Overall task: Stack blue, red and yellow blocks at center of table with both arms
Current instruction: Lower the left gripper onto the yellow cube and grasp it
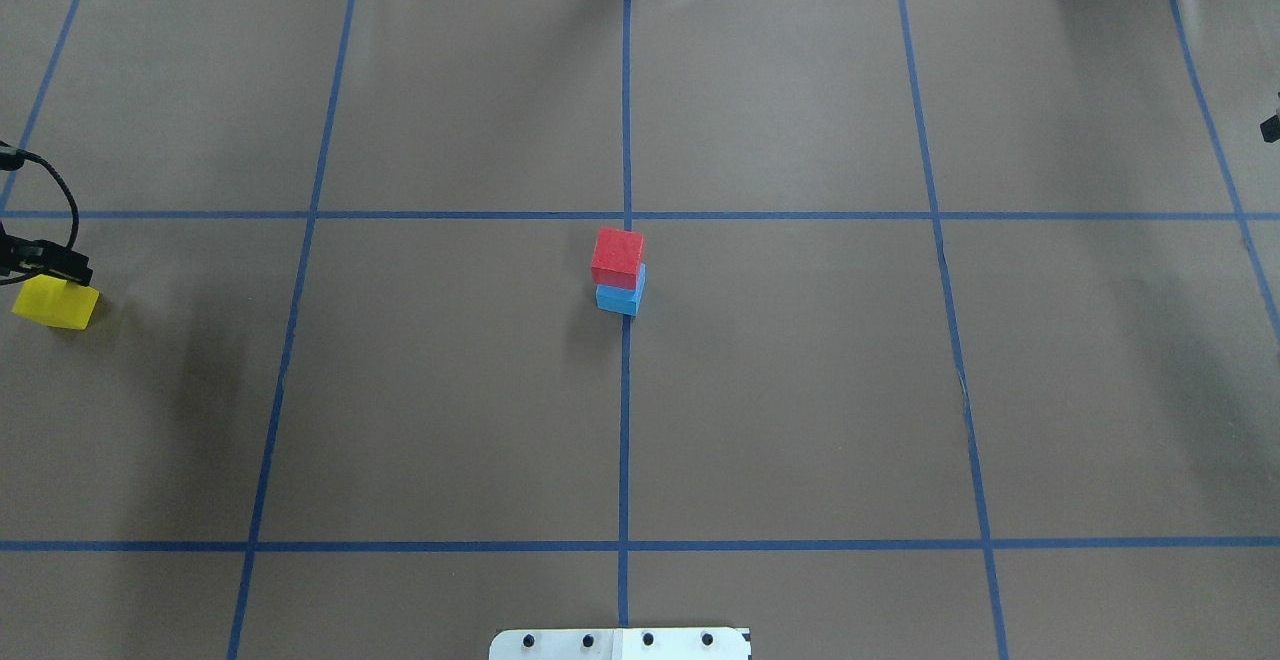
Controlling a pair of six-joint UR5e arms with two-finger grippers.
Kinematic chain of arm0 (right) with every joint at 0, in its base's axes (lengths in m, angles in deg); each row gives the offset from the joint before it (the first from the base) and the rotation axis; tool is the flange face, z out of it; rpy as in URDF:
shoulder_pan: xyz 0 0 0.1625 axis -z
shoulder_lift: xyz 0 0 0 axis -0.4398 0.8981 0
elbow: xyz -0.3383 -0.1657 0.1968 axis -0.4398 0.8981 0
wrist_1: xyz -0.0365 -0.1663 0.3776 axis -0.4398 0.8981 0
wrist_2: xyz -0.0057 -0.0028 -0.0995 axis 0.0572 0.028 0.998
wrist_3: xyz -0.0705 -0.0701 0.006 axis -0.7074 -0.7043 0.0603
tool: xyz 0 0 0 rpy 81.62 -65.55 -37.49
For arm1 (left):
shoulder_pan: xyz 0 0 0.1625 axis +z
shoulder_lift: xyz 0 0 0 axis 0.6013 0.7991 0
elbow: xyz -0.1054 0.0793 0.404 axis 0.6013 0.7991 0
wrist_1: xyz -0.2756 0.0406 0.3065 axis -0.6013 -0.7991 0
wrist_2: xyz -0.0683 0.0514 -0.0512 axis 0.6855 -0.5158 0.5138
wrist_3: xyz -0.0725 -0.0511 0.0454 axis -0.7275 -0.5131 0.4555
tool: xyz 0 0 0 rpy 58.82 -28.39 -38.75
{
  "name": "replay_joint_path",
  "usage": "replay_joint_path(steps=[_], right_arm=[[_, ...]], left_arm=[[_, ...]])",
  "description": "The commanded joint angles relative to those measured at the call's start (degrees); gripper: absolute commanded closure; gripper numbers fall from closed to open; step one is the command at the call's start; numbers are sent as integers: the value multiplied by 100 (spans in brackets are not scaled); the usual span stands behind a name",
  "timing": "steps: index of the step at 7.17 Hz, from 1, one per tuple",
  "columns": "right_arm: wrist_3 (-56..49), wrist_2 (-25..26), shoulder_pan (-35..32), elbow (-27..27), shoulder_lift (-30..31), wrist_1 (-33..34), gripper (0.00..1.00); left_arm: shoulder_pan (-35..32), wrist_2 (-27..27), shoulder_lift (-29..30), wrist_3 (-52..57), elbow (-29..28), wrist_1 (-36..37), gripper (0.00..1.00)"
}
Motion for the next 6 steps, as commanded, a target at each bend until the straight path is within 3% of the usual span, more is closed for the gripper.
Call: replay_joint_path(steps=[1,5,6], right_arm=[[3,13,-9,-59,21,7,0],[3,4,-9,-164,91,7,0],[3,4,-9,-173,100,7,0]], left_arm=[[28,9,-58,-1,15,1,0],[72,255,-136,8,51,10,0],[72,282,-146,17,94,10,33]])
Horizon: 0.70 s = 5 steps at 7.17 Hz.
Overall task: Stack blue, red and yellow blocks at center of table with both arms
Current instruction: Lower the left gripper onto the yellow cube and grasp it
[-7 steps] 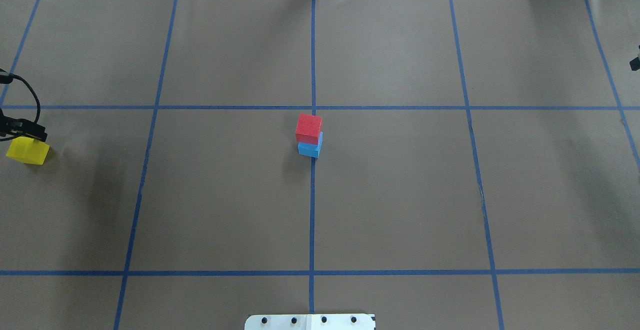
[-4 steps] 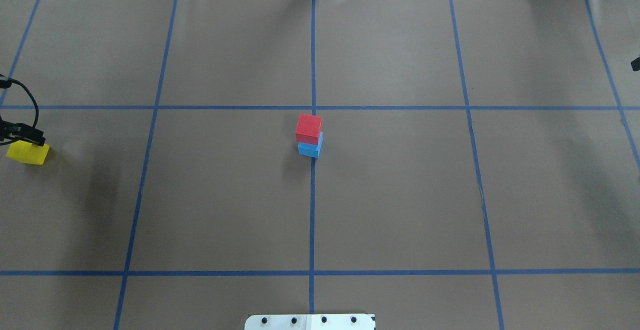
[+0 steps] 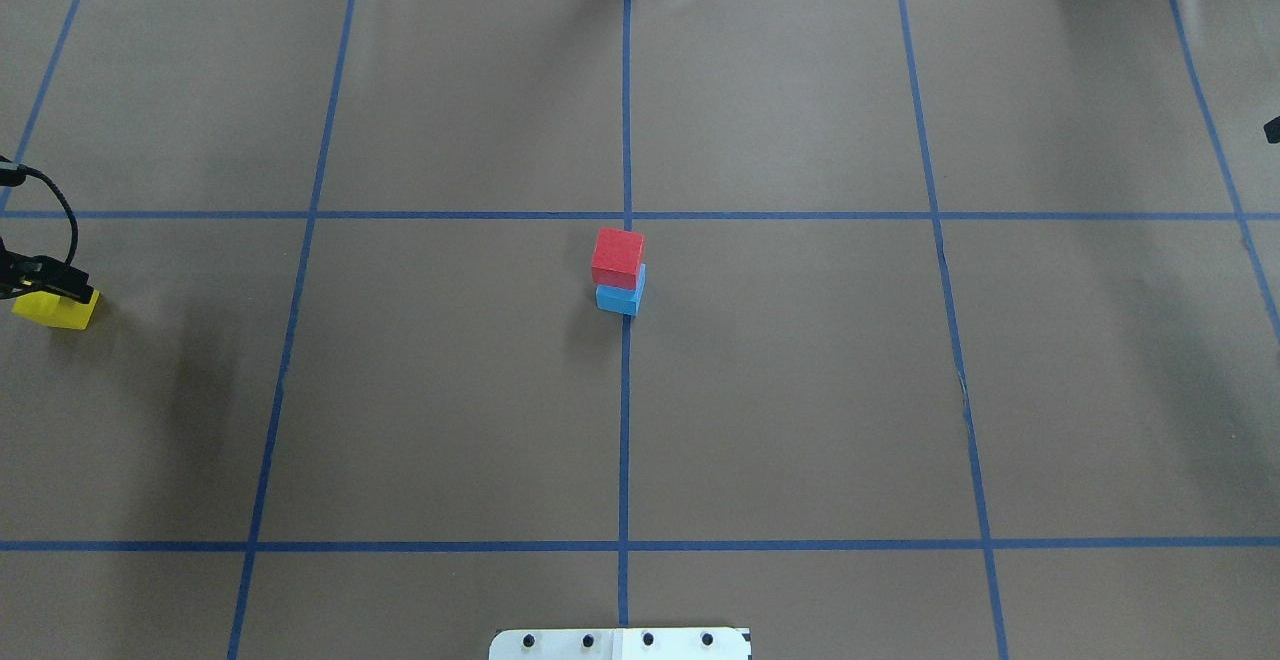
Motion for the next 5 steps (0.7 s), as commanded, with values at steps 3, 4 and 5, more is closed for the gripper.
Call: replay_joint_path(steps=[3,4,5], right_arm=[[0,-1,-35,-28,19,9,0],[-17,-10,-122,-28,27,26,0],[-209,-10,-141,-19,106,35,0]], left_arm=[[-14,170,-84,7,431,238,100],[3,318,-58,7,982,901,100],[-23,346,64,207,1640,2048,100]])
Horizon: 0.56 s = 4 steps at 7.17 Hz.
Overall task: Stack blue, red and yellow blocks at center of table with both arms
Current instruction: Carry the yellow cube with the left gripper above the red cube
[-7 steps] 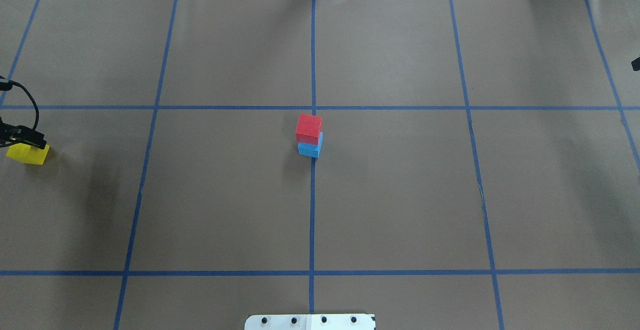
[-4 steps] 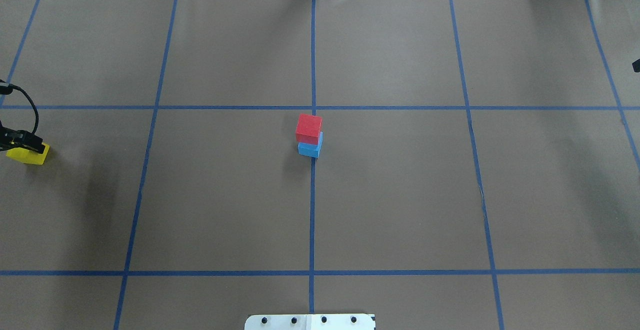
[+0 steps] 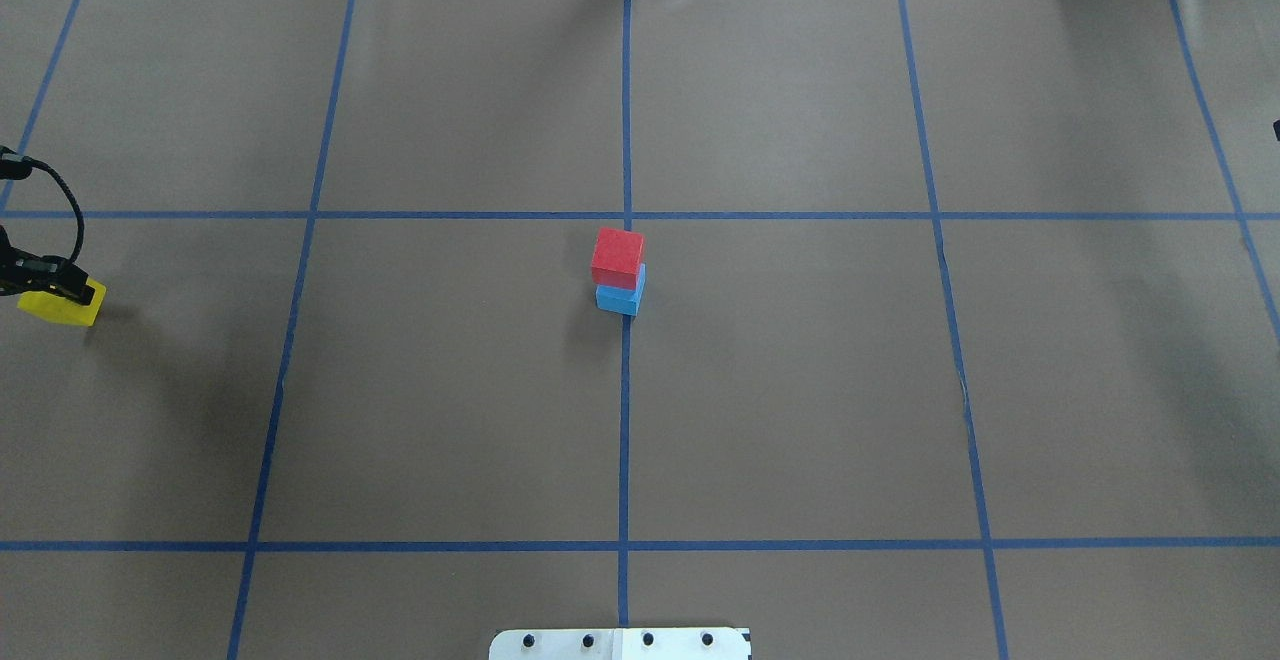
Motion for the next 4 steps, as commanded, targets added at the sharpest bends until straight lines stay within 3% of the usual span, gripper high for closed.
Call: replay_joint_path(steps=[1,2,4], right_arm=[[-465,6,-88,51,123,13,0],[-721,6,-175,60,202,13,0],[-1133,-20,-430,-324,770,-14,0]], left_arm=[[-34,58,796,378,1184,2404,100],[-25,23,1595,389,1398,3462,100],[280,32,2994,232,1348,4592,100]])
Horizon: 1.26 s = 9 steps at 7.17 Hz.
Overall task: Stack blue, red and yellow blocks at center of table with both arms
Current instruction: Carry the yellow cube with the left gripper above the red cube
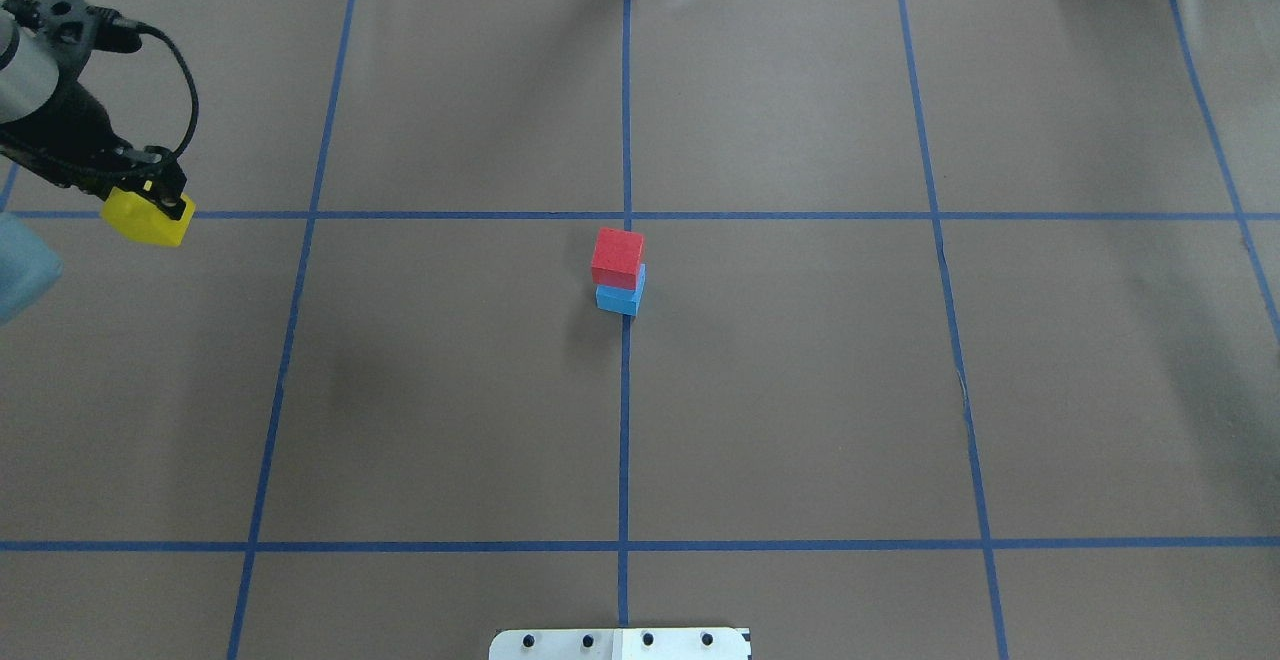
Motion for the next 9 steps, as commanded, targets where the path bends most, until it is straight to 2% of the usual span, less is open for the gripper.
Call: replay_joint_path(steps=[1,2,4,6,8,9], right_arm=[[-326,-21,-238,-461,551,17,0],[-326,-30,-239,-594,709,9,0],[-335,-39,-239,-647,842,-17,0],[-317,-39,-239,-665,869,-17,0],[-317,-47,-248,-709,887,-9,0],[-317,-47,-248,-727,887,9,0]], left_arm=[[404,-10,1448,-214,-157,1125,100],[658,-10,2037,-833,-559,1093,100],[1124,-10,3119,-1102,-1464,1049,100],[1477,-193,3430,-1365,-1643,753,100],[1697,-265,3676,-1567,-2370,6,100],[1811,-265,3686,-1821,-2486,-249,100]])
